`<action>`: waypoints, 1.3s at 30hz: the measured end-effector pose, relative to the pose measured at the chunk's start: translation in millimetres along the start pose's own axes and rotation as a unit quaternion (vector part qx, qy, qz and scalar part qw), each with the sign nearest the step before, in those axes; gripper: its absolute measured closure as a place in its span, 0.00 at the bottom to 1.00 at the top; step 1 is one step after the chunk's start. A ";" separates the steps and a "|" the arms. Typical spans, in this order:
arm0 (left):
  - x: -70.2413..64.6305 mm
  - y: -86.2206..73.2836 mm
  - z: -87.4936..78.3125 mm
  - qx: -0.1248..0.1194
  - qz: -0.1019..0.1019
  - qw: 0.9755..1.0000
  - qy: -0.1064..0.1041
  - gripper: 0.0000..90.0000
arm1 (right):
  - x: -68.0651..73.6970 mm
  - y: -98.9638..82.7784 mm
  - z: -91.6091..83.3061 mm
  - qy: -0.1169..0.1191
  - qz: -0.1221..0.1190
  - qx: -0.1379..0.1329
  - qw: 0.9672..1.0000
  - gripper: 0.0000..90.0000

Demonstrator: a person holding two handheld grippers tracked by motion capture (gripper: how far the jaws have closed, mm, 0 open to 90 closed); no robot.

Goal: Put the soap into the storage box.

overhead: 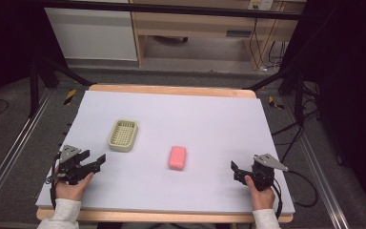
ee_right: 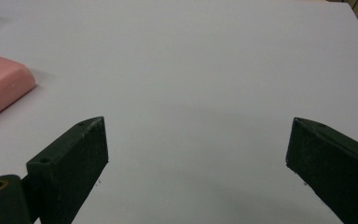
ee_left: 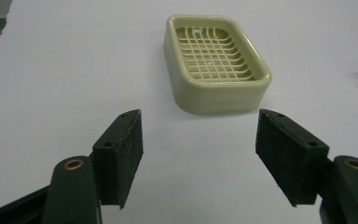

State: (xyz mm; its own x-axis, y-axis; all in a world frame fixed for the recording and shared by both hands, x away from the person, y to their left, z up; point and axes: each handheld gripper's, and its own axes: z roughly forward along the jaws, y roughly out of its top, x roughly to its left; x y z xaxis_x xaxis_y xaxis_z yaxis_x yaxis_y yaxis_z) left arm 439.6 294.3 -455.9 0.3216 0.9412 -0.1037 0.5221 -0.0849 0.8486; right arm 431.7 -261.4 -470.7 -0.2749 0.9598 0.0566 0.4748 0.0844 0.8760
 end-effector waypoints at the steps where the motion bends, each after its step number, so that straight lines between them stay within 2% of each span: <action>1: 0.0 0.0 0.0 0.000 0.000 1.000 0.000 0.35 | 0.0 0.0 0.0 0.000 0.000 0.000 1.000 0.06; 7: -8.4 2.6 0.0 -0.001 0.010 1.000 -0.006 0.35 | -1.7 -1.6 -1.4 -0.002 0.001 0.000 1.000 0.06; 13: -14.2 4.4 -0.5 -0.008 0.016 1.000 -0.012 0.34 | -0.3 -3.4 -5.2 0.007 -0.002 -0.001 1.000 0.06; 27: -28.6 10.7 3.1 -0.009 0.026 0.999 -0.026 0.33 | -0.6 -4.5 -6.2 0.000 0.001 0.001 1.000 0.05; 39: -44.0 24.9 6.7 -0.008 0.037 0.998 -0.046 0.33 | 4.6 -3.0 -6.2 -0.003 -0.007 0.001 1.000 0.05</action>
State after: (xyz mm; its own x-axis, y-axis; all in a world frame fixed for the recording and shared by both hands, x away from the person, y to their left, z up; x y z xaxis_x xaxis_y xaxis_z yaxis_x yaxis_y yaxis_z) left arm 443.7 248.6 -433.7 0.4306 0.8983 -0.0869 0.4813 -0.1471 0.8641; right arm 423.8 -258.9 -470.1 -0.2760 0.9602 0.0420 0.4732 0.0977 0.8755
